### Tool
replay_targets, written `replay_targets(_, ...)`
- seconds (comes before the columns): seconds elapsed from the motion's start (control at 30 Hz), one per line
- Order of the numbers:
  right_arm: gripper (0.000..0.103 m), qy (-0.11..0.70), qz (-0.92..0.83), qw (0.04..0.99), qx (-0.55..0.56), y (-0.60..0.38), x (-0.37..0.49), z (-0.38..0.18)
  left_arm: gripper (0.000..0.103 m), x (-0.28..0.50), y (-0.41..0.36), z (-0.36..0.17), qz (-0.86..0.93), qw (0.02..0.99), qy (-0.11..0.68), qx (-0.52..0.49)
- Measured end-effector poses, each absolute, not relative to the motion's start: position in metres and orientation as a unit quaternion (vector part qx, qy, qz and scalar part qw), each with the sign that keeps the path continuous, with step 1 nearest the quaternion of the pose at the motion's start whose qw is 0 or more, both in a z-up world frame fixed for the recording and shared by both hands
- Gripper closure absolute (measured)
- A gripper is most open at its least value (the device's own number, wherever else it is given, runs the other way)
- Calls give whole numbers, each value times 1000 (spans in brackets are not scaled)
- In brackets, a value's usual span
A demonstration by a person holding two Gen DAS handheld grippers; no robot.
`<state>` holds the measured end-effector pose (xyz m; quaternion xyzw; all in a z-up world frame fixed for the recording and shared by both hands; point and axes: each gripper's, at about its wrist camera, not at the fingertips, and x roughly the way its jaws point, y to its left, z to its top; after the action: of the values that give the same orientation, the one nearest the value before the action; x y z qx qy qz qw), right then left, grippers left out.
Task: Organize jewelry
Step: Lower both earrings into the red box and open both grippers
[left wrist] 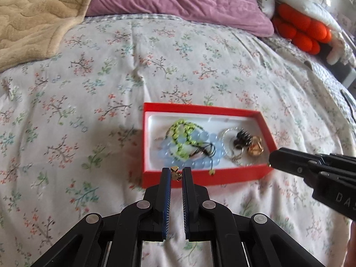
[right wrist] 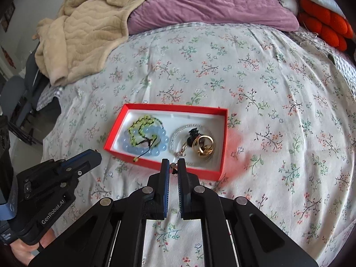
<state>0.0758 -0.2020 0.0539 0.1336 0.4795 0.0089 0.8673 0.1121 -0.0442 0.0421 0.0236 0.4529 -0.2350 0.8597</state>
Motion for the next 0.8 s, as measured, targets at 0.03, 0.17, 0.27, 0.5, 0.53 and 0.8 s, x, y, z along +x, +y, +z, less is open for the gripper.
replay_targets(0.03,96,480,7,867,134,-203,77,53,98,114,-47,41,-233,860,454,23)
replay_targets(0.17,96,483,-1,865,136,-208,85,49,98,123,-60,34,-230,858,459,23)
replay_targets(0.27,96,489,-3,861,139,-212,89,43,98,129,-68,29,-225,859,459,27)
replay_targets(0.5,95,501,-3,854,140,-215,98,31,97,138,-81,19,-218,858,464,44)
replay_targets(0.53,95,503,-2,853,140,-215,99,30,97,139,-83,17,-217,857,465,47)
replay_targets(0.8,94,510,3,846,155,-222,102,25,93,139,-85,17,-213,860,461,57)
